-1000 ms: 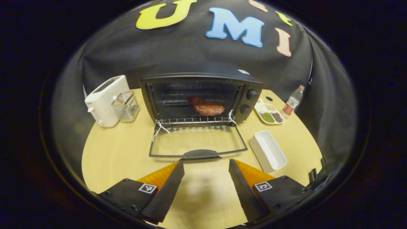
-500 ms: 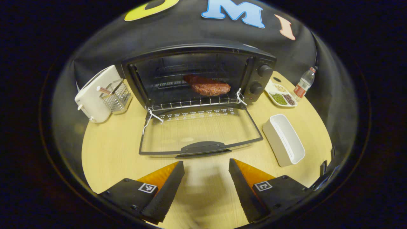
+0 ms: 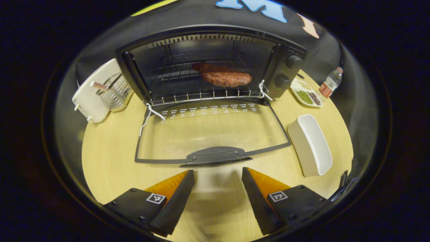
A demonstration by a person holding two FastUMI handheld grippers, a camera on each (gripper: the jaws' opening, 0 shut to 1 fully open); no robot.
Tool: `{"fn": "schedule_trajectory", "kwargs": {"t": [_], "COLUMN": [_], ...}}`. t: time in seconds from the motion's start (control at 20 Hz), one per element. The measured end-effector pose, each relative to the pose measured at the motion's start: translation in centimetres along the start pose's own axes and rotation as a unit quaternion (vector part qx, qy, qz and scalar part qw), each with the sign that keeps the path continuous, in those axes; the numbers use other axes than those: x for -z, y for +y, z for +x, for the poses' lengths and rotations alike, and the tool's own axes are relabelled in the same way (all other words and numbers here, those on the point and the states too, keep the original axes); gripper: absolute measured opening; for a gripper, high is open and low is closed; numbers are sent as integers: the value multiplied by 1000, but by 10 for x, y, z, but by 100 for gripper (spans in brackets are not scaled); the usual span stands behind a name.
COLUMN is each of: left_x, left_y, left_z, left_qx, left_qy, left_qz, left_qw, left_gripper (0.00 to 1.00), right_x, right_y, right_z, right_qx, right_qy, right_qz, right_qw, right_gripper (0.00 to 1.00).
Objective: Open the electric oven with the left hand, put the food in, and close the electric oven.
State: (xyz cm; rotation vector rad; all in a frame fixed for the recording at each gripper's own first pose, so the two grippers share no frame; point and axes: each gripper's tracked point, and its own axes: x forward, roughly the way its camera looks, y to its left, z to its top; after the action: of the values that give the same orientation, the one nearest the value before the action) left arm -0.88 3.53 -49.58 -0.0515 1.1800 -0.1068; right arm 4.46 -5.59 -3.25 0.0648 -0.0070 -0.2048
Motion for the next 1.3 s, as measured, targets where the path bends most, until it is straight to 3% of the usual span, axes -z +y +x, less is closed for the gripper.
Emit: {"fn": "schedule_trajectory", "kwargs": {"t": [0.05,0.1,0.25,0.3,0.4,0.55,0.6,0.65,0.7,0.95,1.05,1.25,1.3], "left_x": [-1,-2,-2,-3,-2,3,4,4,1,2,2,-2,-3], "left_y": [1,2,2,2,1,-2,-1,-1,0,2,1,0,-1], "left_z": [2,3,4,4,4,7,10,12,15,24,23,11,6], "left_qx": [0,0,0,0,-4,-5,-7,-9,-10,-5,-6,-7,-6], "left_qy": [0,1,4,4,9,22,27,30,29,47,47,27,22], "left_qz": [-2,-6,-16,-15,-9,-6,-10,-15,-19,-27,-30,-23,-26], "left_qw": [1000,1000,1000,1000,1000,1000,1000,999,999,999,998,999,999], "left_gripper": [100,96,96,100,95,100,95,99,96,95,91,95,95], "right_x": [0,1,4,5,9,11,10,11,10,11,11,11,11], "right_y": [0,0,1,2,5,8,8,9,7,3,3,7,9], "right_z": [-1,0,0,0,0,-1,-1,-2,-2,-4,-4,-4,-4], "right_qx": [0,-1,3,3,0,-1,-2,-2,0,5,5,2,-1], "right_qy": [0,1,6,7,12,14,14,13,13,17,17,17,18], "right_qz": [-1,-3,-6,-2,3,5,5,2,-1,-2,-1,1,1], "right_qw": [1000,1000,1000,1000,1000,1000,1000,1000,1000,1000,1000,1000,1000], "right_gripper": [97,97,97,97,97,97,93,93,97,97,97,93,97]}}
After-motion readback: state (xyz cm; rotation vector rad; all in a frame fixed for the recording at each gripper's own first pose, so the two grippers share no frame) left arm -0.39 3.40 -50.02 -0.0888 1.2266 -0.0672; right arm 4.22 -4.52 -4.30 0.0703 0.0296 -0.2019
